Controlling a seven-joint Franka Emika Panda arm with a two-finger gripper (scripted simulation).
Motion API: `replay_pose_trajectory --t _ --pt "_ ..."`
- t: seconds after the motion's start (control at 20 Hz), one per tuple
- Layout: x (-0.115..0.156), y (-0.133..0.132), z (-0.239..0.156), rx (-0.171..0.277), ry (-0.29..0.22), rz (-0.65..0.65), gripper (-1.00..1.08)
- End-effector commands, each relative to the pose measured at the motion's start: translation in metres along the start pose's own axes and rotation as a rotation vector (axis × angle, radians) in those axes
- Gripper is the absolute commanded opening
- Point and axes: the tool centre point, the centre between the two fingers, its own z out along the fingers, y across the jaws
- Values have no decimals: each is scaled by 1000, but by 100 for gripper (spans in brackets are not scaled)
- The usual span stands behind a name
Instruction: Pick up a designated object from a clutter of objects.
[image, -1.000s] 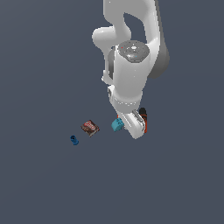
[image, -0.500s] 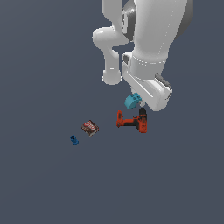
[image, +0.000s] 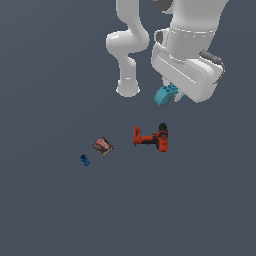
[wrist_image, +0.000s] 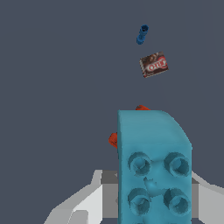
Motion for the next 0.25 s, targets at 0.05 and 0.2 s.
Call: replay_pose_trajectory --t 0.05,0.2 --pt "-6 0 -10 0 -1 0 -100" --pt "-7 0 -12 0 -1 0 -100"
